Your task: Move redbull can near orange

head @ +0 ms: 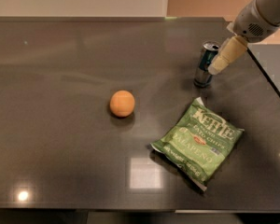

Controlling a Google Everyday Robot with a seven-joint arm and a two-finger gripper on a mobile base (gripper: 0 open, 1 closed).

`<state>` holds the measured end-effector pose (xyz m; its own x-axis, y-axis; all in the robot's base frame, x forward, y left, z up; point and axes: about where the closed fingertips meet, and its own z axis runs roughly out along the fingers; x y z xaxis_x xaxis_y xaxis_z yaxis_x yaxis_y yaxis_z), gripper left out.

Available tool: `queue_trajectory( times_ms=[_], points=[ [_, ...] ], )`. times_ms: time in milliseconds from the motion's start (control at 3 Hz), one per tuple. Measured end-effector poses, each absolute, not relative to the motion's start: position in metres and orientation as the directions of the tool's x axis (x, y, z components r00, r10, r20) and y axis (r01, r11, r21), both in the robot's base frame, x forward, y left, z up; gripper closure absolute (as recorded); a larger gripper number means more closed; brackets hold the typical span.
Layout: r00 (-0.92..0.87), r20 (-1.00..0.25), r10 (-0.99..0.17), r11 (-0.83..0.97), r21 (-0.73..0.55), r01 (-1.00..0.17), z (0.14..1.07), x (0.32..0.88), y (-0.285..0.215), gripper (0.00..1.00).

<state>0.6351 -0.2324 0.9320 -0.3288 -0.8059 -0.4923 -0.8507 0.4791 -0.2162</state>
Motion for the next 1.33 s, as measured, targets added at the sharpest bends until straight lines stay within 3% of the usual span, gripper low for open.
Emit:
queue_trajectory(
  times_ms=[333,667,1333],
  points=[
    [-0.343,-0.507,-0.791,0.487,-0.180,-0.855,0.921,0.645,-0.227,0.00],
    [-0.351,-0.519,-0.779,0.489,-0.155,-0.858,0.914,0.650,-0.222,0.12],
    [-0.354,-0.545,-0.760,0.489,-0.120,-0.864,0.912,0.653,-0.216,0.59]
  ],
)
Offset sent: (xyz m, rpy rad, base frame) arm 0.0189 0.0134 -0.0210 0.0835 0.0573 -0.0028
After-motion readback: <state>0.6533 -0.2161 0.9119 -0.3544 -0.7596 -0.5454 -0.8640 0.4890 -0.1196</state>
